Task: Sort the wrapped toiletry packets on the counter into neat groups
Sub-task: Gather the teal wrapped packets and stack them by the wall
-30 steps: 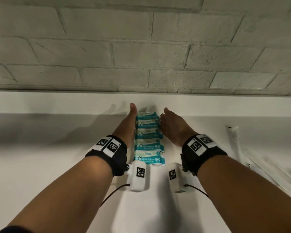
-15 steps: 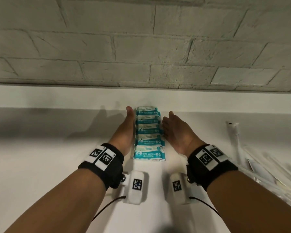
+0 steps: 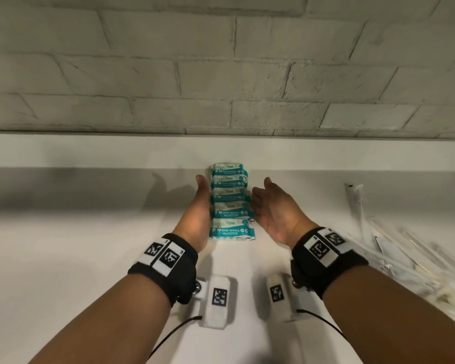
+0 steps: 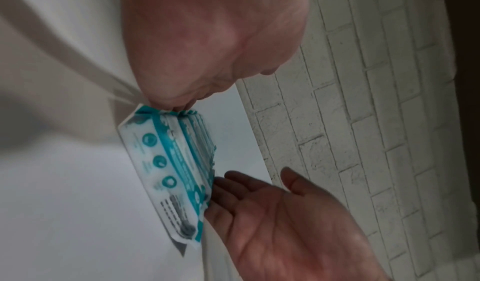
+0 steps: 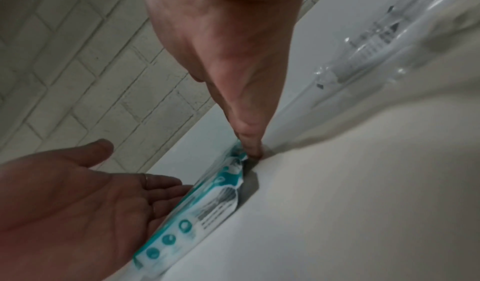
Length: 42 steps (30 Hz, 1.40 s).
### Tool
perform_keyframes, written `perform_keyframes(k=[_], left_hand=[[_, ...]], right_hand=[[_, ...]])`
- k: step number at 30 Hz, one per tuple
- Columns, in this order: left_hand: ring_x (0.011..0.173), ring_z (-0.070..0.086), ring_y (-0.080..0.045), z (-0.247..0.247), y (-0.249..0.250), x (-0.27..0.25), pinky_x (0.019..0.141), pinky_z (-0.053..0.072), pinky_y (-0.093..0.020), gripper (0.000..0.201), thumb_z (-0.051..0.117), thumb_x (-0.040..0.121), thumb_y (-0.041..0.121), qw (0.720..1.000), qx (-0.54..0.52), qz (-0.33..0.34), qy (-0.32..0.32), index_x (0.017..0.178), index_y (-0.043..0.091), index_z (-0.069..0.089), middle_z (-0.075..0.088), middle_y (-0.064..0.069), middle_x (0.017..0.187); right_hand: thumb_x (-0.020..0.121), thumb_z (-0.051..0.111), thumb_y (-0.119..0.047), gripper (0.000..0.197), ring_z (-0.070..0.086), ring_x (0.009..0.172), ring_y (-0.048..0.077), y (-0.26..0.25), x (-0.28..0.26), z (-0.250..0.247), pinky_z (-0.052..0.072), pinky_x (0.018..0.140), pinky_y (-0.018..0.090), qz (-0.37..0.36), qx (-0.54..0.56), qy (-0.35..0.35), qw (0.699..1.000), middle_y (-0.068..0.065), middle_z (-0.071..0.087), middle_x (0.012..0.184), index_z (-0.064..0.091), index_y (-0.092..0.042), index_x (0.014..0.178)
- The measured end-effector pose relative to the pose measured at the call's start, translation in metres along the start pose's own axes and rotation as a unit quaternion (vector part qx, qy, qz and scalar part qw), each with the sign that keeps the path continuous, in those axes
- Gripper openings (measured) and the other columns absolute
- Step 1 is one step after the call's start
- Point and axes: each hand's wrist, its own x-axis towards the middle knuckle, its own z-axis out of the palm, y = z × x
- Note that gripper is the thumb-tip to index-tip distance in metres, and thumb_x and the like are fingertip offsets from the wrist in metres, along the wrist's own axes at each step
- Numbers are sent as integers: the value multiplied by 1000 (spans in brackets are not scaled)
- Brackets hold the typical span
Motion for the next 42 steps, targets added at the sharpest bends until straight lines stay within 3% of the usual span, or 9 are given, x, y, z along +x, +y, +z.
perform_keyframes(k=[4, 8, 15, 18, 20, 22, 32, 37, 42], left_hand=[[106, 68, -27, 5, 3, -7, 98, 48, -49, 86, 10, 87, 75, 1000, -6, 2, 17, 123, 15, 61, 68, -14, 118], [59, 69, 1, 3, 6, -18, 55, 55, -17, 66, 5, 97, 59, 999, -1, 26, 33, 97, 19, 57, 67, 11, 86], [82, 73, -7, 5, -1, -23, 71, 49, -26, 70, 3, 92, 67, 999, -11, 21, 27, 104, 27, 59, 77, 7, 86], [72, 72, -3, 8, 1, -30, 69, 48, -22, 67, 0, 94, 63, 999, -16, 27, 17, 94, 27, 56, 75, 9, 75], [69, 72, -2, 8, 1, -32, 70, 47, -23, 67, 0, 95, 62, 999, -16, 33, 14, 92, 25, 55, 75, 10, 71], [67, 71, -2, 10, 1, -34, 72, 46, -25, 65, 0, 95, 61, 999, -16, 40, 18, 90, 24, 52, 74, 12, 69], [85, 64, -7, 12, 12, -24, 65, 49, -21, 68, 5, 96, 61, 999, 4, -3, 51, 132, 18, 44, 65, 6, 95], [89, 67, -7, 13, 38, 5, 91, 39, -30, 55, 11, 96, 63, 995, 4, -11, 101, 101, 27, 53, 72, -4, 107], [61, 70, -13, 4, 47, 33, 71, 46, -30, 62, 9, 93, 67, 996, 17, -4, 91, 78, 21, 48, 67, 6, 50]], right_hand=[[100, 23, -50, 70, 52, 122, 23, -1, -3, 3, 35, 109, 37, -8, -1, 18, 1000, 12, 37, 150, 8, -5, 152], [98, 26, -52, 72, 16, 147, 20, -2, -5, -7, 13, 121, 40, 16, -41, 51, 998, 5, 7, 161, 4, -10, 153], [101, 39, -37, 53, 54, 114, 14, 5, -30, 8, 34, 112, 30, -22, -155, -7, 988, 2, 44, 145, 31, -10, 146], [85, 66, -27, 72, 54, 105, 7, 3, -41, 10, 46, 86, 6, -87, -595, -59, 796, -8, 40, 143, 27, -27, 146], [81, 67, -32, 87, 47, 126, 19, 9, -35, 6, 43, 101, 25, -104, -776, -44, 620, -3, 23, 157, 16, -28, 151], [87, 59, -29, 80, 44, 131, 23, 13, -26, 4, 40, 104, 32, -117, -811, -21, 573, 0, 12, 161, 14, -22, 153], [71, 69, -48, 87, 50, 124, 18, 2, -18, 6, 46, 98, 33, -131, -793, -42, 593, -6, 29, 154, 27, -32, 145], [71, 70, -59, 108, 16, 146, 20, -10, -8, 15, 20, 116, 38, -73, -804, -84, 584, 0, 2, 162, 6, -28, 153], [94, 55, -36, 70, 50, 114, 11, -43, 21, 19, 43, 66, 3, -41, -528, -23, 848, -6, 42, 134, 18, -9, 147]])
